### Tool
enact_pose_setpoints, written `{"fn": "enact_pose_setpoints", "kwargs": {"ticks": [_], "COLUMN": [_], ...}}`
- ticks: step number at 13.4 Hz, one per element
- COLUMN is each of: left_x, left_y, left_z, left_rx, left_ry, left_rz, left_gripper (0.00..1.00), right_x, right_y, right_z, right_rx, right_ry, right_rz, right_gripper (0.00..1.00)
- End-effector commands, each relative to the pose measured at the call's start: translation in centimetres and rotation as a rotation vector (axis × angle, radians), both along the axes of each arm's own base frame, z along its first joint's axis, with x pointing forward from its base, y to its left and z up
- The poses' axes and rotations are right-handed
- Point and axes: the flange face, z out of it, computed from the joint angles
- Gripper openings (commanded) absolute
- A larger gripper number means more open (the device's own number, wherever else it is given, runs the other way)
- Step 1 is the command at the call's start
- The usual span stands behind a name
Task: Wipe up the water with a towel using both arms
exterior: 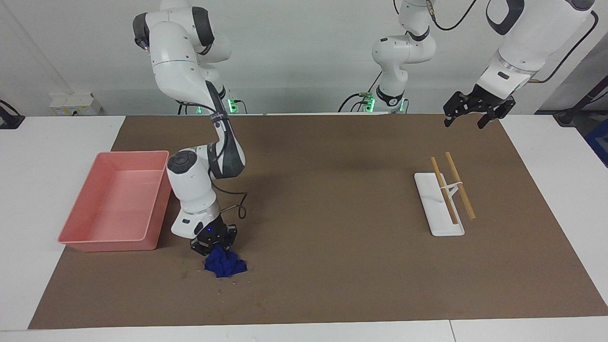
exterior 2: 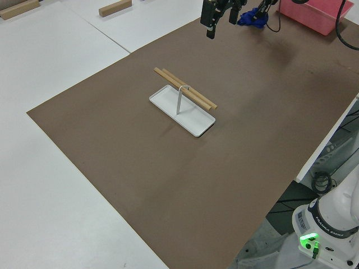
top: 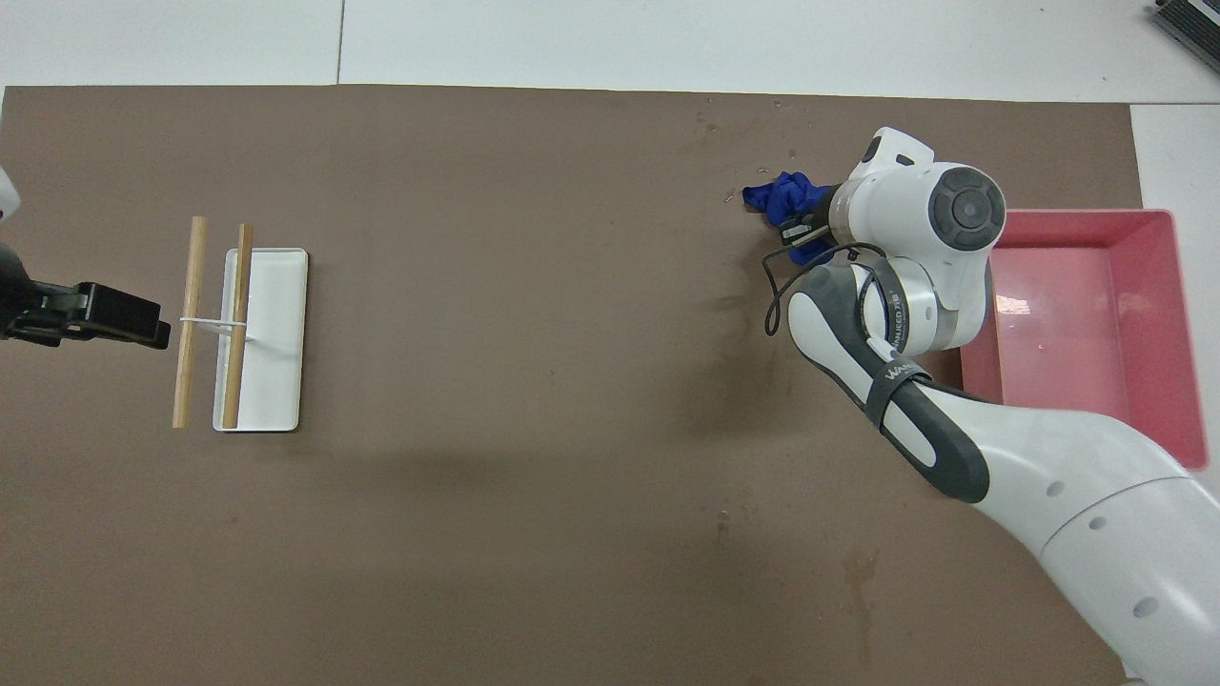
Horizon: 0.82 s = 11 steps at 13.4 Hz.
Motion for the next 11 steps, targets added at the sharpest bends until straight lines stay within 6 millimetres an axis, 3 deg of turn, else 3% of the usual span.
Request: {"fn": "enact_pose_setpoints", "kwargs": {"ticks": [1, 5, 7, 11], "left_x": [-0.8, -0.8, -0.8, -0.8], "left_y": [0.0, 0.0, 0.0, 0.0], "left_z": [0.1, 0.1, 0.1, 0.1], "left_rx": [0.009, 0.009, 0.009, 0.009], "left_ry": [-0.016, -0.016, -0.016, -0.016], "left_rz": [0.002, 0.002, 0.003, 0.003], "left_gripper": [1.00, 1.00, 1.00, 1.00], "right_x": [2.5, 3.0, 4.0, 1.2], "right_y": [-1.2, -2.0, -4.2, -4.5], "right_z": [-2.9, -2.0, 2.2, 12.2], "right_rx": [-0.039, -0.046, -0.059, -0.087], "right_ry": [-0.021, 0.001, 0.034, 0.131], "right_rz": [0.022, 0.012, -0.010, -0.007], "right_gripper": [0.00, 0.00, 0.00, 0.00]}}
